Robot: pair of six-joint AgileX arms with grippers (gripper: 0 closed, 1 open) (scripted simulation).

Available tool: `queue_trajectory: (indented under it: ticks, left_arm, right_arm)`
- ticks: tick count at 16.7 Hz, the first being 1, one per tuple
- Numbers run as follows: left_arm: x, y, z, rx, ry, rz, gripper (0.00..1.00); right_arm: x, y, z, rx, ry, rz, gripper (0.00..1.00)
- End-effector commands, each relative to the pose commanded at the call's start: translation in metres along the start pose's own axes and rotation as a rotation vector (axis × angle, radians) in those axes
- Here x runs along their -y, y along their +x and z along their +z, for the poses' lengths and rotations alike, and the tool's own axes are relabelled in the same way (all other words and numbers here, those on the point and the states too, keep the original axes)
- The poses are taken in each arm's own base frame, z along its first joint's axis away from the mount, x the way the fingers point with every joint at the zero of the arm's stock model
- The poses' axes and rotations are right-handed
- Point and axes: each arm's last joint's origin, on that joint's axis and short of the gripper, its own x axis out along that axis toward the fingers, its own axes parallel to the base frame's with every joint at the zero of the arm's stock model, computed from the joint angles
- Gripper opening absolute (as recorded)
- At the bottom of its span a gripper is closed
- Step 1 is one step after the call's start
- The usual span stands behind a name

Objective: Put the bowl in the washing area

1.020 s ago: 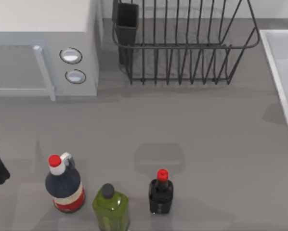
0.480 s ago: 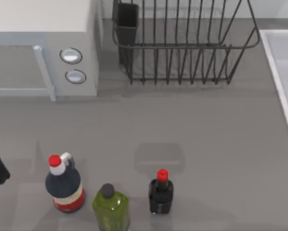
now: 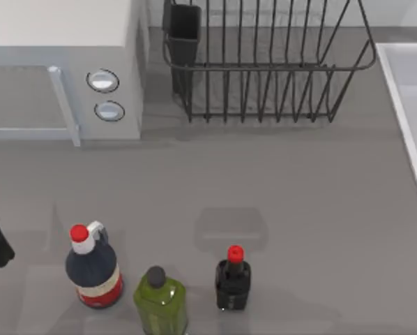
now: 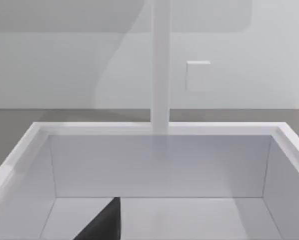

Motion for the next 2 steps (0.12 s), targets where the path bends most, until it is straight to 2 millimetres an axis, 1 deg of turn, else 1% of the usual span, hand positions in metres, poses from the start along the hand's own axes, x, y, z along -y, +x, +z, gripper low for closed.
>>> queue_trajectory:
  ticks: [2]
  left_arm:
    - [0.0, 0.0, 0.0, 0.0, 0.0, 0.0, 1.0]
  right_arm:
    - [0.0, 0.0, 0.0, 0.0, 0.0, 0.0, 1.0]
